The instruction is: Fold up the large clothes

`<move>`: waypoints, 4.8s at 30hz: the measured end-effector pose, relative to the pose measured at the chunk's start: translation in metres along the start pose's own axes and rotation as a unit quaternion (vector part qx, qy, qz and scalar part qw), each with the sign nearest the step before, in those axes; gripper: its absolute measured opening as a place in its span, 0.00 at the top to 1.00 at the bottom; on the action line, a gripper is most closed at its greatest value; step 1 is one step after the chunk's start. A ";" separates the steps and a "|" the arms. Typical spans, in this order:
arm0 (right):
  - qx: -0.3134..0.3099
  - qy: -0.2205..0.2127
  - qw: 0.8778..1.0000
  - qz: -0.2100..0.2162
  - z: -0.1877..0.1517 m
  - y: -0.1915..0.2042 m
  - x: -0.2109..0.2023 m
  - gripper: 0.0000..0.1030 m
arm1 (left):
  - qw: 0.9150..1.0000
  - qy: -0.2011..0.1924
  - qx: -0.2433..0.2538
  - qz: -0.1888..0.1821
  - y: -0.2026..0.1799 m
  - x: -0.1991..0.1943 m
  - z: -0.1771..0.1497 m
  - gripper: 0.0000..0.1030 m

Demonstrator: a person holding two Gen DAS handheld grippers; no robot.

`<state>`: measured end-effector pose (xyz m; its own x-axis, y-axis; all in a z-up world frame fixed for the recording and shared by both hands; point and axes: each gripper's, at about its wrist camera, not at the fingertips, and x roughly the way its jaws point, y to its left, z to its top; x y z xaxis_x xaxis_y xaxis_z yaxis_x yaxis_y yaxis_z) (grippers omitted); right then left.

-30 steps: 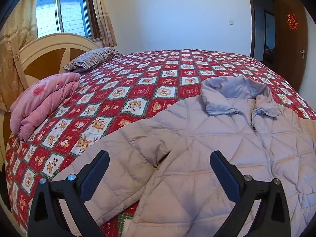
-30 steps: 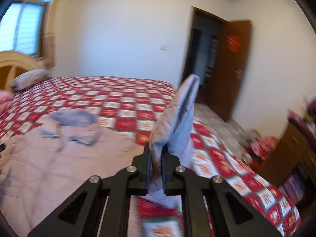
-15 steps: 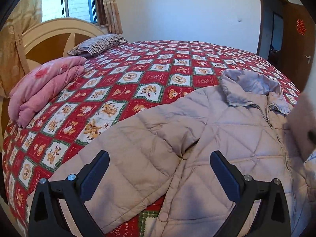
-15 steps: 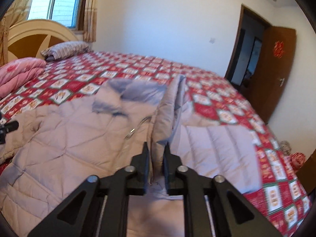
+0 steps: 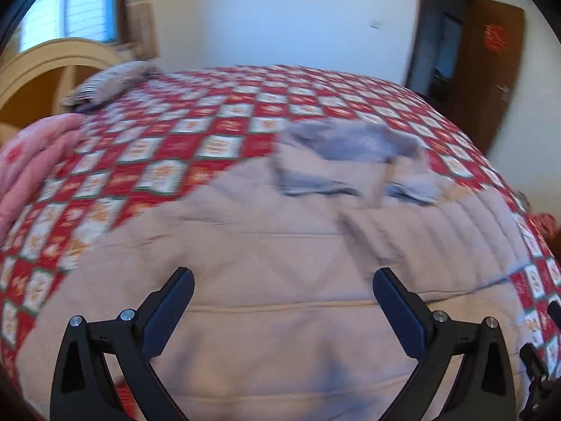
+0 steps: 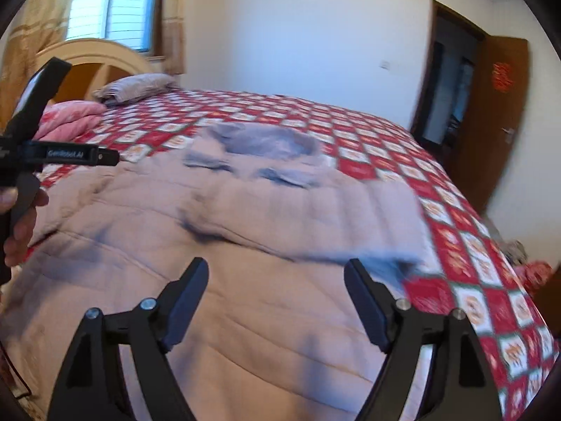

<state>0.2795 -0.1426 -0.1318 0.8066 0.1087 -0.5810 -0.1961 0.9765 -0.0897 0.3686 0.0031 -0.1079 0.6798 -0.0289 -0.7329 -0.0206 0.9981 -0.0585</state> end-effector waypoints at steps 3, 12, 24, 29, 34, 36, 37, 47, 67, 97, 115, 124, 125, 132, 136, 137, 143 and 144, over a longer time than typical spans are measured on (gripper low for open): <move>0.019 0.005 1.000 -0.017 -0.014 -0.022 -0.008 0.20 | 0.999 0.023 0.023 -0.021 -0.044 0.025 0.000 0.01; 0.024 0.018 0.999 -0.033 -0.045 -0.050 -0.016 0.20 | 0.994 0.062 0.080 -0.048 -0.105 0.073 -0.011 0.82; 0.052 0.042 0.997 -0.030 -0.064 -0.065 -0.005 0.20 | 0.989 -0.044 0.142 0.007 -0.052 0.000 -0.005 0.85; 0.058 0.059 0.996 -0.020 -0.066 -0.065 0.001 0.20 | 0.987 -0.026 0.149 0.054 -0.047 0.014 -0.017 0.79; 0.060 0.073 0.995 -0.011 -0.067 -0.068 -0.002 0.20 | 0.984 -0.021 0.121 0.129 -0.021 0.028 -0.022 0.42; 0.059 0.077 0.995 -0.008 -0.065 -0.072 -0.005 0.20 | 0.986 -0.026 0.095 0.133 -0.007 0.025 -0.020 0.42; 0.061 0.076 0.995 -0.007 -0.063 -0.075 -0.006 0.21 | 0.988 -0.030 0.077 0.132 -0.001 0.022 -0.016 0.42; 0.158 0.034 0.986 -0.049 0.018 -0.160 0.043 0.42 | 0.996 -0.052 -0.007 0.074 -0.045 0.022 0.031 0.27; 0.121 0.117 0.985 -0.032 0.014 -0.128 0.181 0.45 | 0.993 0.008 -0.004 0.120 -0.007 0.122 -0.010 0.09; 0.016 0.113 0.993 0.012 0.020 -0.014 0.175 0.42 | 0.994 0.021 0.003 0.110 -0.026 0.115 -0.024 0.01; 0.019 0.125 0.992 0.004 0.037 -0.030 0.142 0.17 | 0.993 0.013 0.020 0.119 0.010 0.037 0.010 0.01; 0.026 0.068 0.996 0.052 -0.011 -0.018 0.015 0.06 | 0.974 -0.036 -0.043 0.219 0.170 -0.081 -0.102 0.01; 0.022 0.064 0.996 0.055 -0.019 -0.012 0.006 0.06 | 0.972 -0.031 -0.053 0.229 0.185 -0.085 -0.115 0.01; 0.023 0.044 0.996 0.076 -0.037 0.016 -0.022 0.06 | 0.947 0.015 -0.203 0.247 0.306 -0.105 -0.199 0.01; 0.019 0.039 0.995 0.086 -0.038 0.035 -0.030 0.06 | 0.951 0.009 -0.246 0.189 0.320 -0.097 -0.207 0.01; 0.015 0.037 0.995 0.087 -0.037 0.041 -0.032 0.06 | 0.954 0.011 -0.252 0.161 0.320 -0.090 -0.207 0.01; -0.011 0.027 0.996 0.083 -0.038 0.061 -0.042 0.06 | 0.966 0.014 -0.202 0.163 0.301 -0.077 -0.190 0.83; -0.013 0.027 0.996 0.081 -0.038 0.061 -0.042 0.06 | 0.965 0.010 -0.205 0.162 0.301 -0.081 -0.185 0.83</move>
<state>0.2123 -0.0947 -0.1435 0.7324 0.2533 -0.6320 -0.3356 0.9420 -0.0113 0.1715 0.2955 -0.1911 0.5752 0.2754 -0.7703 -0.5199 0.8501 -0.0843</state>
